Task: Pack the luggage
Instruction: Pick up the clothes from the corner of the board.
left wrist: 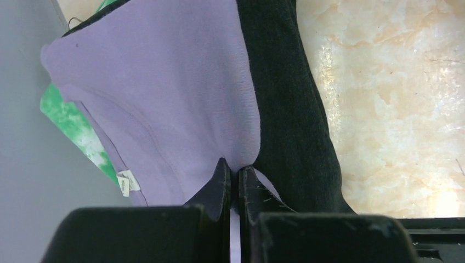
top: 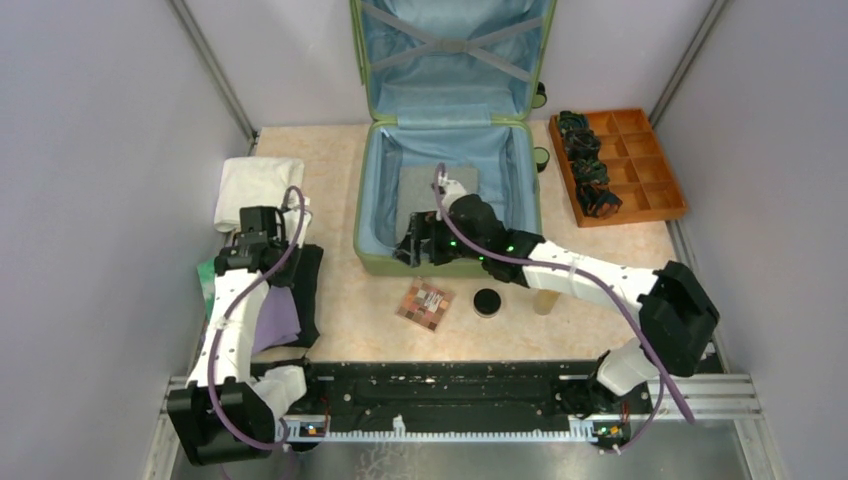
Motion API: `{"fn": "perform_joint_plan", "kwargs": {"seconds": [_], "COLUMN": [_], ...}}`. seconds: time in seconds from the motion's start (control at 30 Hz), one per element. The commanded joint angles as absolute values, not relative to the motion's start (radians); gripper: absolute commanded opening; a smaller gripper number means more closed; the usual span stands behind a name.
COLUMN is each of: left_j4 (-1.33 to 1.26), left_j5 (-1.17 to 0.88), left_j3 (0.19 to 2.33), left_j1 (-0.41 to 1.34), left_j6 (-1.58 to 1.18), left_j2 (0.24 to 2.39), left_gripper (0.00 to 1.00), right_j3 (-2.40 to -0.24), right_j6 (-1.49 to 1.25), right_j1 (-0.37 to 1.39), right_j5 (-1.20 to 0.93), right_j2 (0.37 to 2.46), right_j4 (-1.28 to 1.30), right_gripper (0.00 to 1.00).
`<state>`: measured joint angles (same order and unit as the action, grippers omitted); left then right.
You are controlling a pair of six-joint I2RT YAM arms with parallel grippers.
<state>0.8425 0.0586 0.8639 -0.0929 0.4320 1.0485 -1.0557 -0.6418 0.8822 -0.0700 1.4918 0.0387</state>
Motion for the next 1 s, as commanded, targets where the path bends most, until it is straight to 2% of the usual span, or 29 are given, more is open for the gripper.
{"fn": "perform_joint_plan", "kwargs": {"seconds": [0.0, 0.23, 0.37, 0.53, 0.77, 0.97], "left_j4": [0.877, 0.893, 0.891, 0.897, 0.915, 0.922], "left_j5": [-0.063, -0.175, -0.2, -0.198, -0.215, -0.208], "left_j3": [0.935, 0.938, 0.937, 0.941, 0.968, 0.977], "left_j1": [-0.169, -0.236, -0.242, -0.245, -0.246, -0.246], "left_j6": [0.438, 0.48, 0.481, 0.496, 0.494, 0.497], "left_j2": [1.011, 1.046, 1.061, 1.073, 1.088, 1.094], "left_gripper": [0.0, 0.0, 0.0, 0.0, 0.0, 0.0], "right_j3": [-1.196, -1.401, -1.506, -1.587, -1.682, -1.54], "right_j6": [-0.725, -0.721, -0.757, -0.803, -0.828, -0.753], "right_j1": [1.013, 1.177, 1.195, 1.197, 1.196, 1.197], "right_j5": [-0.2, -0.323, -0.342, -0.338, -0.331, -0.238], "right_j2": [1.593, 1.922, 2.101, 2.226, 2.317, 2.181], "right_j4": [-0.16, -0.387, -0.452, -0.536, -0.555, -0.465], "right_gripper": [0.86, 0.94, 0.95, 0.96, 0.95, 0.94]}}
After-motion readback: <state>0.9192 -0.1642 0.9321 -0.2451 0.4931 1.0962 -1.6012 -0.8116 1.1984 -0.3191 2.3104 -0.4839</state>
